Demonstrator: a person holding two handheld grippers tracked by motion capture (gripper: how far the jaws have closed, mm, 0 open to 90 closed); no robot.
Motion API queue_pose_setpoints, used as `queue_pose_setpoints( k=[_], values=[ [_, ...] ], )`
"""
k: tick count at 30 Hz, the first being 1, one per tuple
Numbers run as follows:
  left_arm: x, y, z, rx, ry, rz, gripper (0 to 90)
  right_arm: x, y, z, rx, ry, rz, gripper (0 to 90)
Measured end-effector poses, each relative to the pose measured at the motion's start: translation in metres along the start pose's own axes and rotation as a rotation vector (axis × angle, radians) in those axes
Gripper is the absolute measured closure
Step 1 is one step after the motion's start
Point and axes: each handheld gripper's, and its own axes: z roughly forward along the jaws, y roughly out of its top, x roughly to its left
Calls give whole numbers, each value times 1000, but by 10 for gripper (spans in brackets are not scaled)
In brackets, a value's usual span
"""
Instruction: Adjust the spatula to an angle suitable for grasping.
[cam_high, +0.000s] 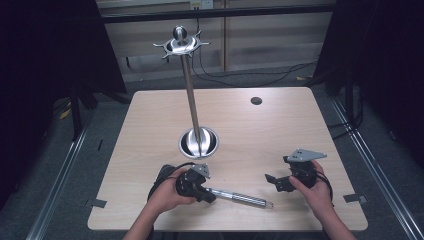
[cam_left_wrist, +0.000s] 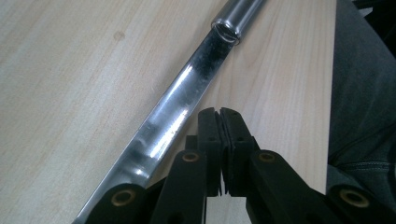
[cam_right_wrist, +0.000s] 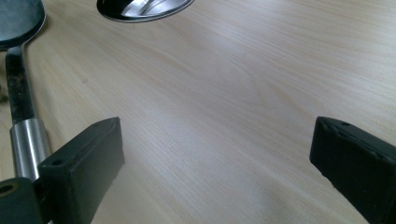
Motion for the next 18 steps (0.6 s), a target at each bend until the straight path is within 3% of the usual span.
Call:
queue_pose_setpoints(
  k=[9, 11, 14, 18],
  values=[
    [1, 3, 3, -6, 22, -17, 879, -1, -1, -3, -3, -7, 6, 28],
    [2, 3, 3, -5, 25, -3, 879, -1, -1, -3, -6, -11, 7, 28],
    [3, 4, 3, -27, 44, -33, 878, -2, -1, -4, -6, -13, 7, 28],
    [5, 4, 3, -29, 52, -27, 878, -4, -2, -5, -7, -16, 10, 28]
  ],
)
